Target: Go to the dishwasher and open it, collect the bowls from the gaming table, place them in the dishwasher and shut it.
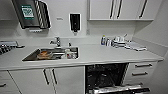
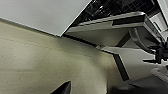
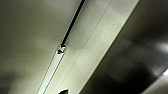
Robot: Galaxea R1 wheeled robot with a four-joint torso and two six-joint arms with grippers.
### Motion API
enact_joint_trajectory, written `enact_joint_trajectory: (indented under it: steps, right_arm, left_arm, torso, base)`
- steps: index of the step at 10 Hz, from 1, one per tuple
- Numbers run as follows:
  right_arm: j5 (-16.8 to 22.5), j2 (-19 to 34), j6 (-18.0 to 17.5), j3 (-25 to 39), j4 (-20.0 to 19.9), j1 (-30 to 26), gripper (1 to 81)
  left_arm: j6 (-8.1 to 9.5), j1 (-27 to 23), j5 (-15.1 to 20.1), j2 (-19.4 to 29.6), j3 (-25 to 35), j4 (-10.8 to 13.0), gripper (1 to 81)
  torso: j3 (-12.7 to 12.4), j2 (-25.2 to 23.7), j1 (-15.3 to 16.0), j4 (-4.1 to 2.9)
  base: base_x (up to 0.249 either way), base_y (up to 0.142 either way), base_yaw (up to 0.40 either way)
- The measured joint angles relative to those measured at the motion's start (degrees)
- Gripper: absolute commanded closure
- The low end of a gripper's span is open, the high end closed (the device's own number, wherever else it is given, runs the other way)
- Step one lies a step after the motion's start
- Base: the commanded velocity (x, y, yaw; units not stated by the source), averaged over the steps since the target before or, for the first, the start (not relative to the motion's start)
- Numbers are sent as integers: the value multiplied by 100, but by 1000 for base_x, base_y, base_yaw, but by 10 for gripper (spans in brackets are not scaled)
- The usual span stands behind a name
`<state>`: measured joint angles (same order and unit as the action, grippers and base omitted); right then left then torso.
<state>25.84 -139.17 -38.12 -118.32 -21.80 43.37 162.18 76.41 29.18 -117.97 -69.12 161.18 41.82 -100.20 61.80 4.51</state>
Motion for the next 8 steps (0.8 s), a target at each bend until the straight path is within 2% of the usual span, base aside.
enact_joint_trajectory:
  steps: [4,7,8]
  right_arm:
    - [-261,-185,-61,-188,132,61,10]
    - [-540,-306,28,-332,207,78,10]
    - [-553,-317,190,-334,236,61,10]
  left_arm:
    - [0,22,-6,-30,-59,0,10]
    - [0,16,-5,-107,-117,-2,10]
    - [0,29,-11,-111,-119,-2,10]
  torso:
    - [9,4,9,-2]
    - [13,6,15,-2]
    - [13,4,17,-2]
  base:
    - [-78,0,0]
    - [-79,0,0]
    - [-79,0,0]
